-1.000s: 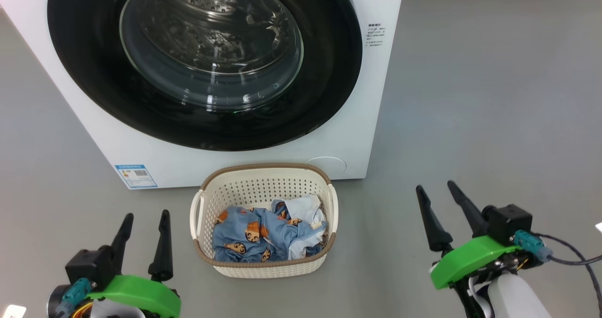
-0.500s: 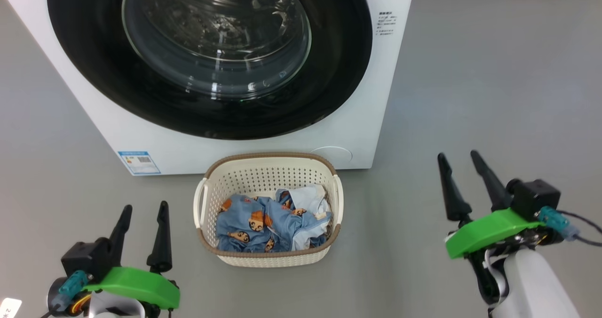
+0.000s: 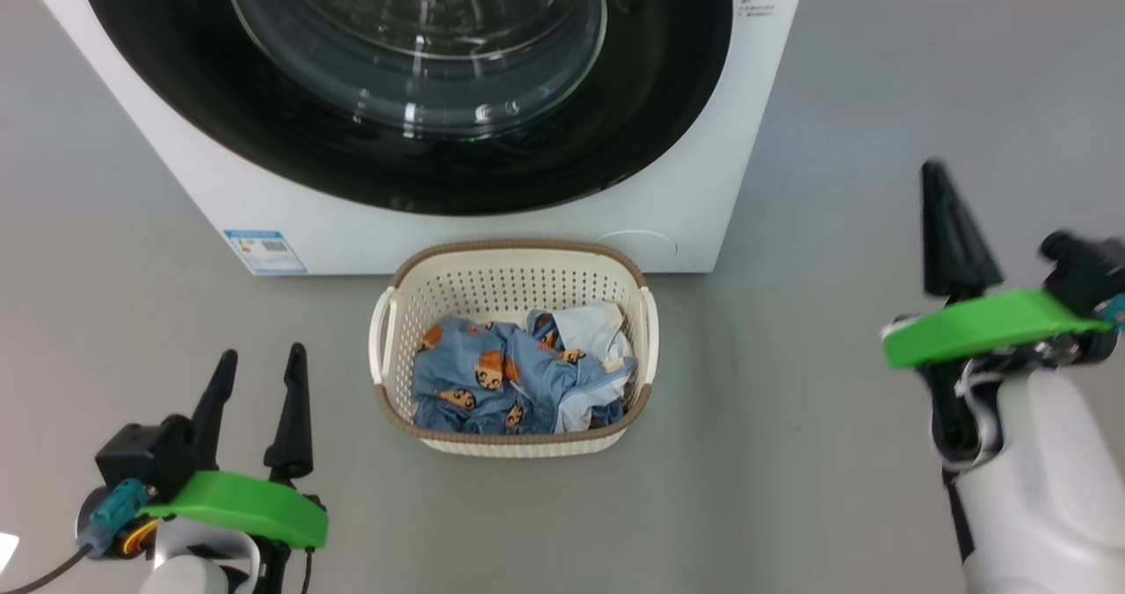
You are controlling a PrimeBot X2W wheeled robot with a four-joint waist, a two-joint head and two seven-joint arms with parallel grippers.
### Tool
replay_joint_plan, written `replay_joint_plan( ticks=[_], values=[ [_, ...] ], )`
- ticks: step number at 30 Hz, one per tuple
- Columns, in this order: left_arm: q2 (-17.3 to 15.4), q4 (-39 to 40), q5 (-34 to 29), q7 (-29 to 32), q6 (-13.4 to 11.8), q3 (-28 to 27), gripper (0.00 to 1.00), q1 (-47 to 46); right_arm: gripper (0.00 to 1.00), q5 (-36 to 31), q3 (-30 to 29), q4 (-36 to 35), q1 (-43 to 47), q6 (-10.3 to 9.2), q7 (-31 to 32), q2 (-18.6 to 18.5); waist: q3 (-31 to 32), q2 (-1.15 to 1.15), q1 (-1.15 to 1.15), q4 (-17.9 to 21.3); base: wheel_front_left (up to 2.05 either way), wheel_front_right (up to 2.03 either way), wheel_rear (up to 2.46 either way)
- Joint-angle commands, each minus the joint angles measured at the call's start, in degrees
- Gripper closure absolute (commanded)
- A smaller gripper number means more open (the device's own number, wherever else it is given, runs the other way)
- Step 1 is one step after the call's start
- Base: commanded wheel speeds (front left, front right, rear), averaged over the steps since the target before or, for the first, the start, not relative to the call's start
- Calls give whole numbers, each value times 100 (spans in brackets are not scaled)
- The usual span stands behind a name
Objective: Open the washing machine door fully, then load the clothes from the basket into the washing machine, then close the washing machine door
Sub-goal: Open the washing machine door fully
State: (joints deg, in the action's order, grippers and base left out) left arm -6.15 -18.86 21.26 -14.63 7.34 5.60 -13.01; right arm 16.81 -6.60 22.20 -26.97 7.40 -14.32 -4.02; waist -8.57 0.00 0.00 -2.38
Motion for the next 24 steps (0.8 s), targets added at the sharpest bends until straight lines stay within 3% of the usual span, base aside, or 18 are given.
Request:
replay_joint_plan(
  ticks=[1, 15, 24],
  values=[
    [-184, 181, 57, -37, 14, -141, 0, -249, 100, 296, 91, -165, -307, 9, -68, -33, -157, 0, 0, -71, 0, 0, 0],
    [-403, 543, 347, -37, 14, -10, 0, -555, 100, 2328, 383, -61, -1486, 9, 295, -777, -929, 0, 0, -347, 0, 0, 0],
    [-468, 637, 418, -37, 14, 17, 0, -688, 100, 3912, 446, 289, -2286, 9, 1039, -1040, -1271, 0, 0, -468, 0, 0, 0]
  ],
)
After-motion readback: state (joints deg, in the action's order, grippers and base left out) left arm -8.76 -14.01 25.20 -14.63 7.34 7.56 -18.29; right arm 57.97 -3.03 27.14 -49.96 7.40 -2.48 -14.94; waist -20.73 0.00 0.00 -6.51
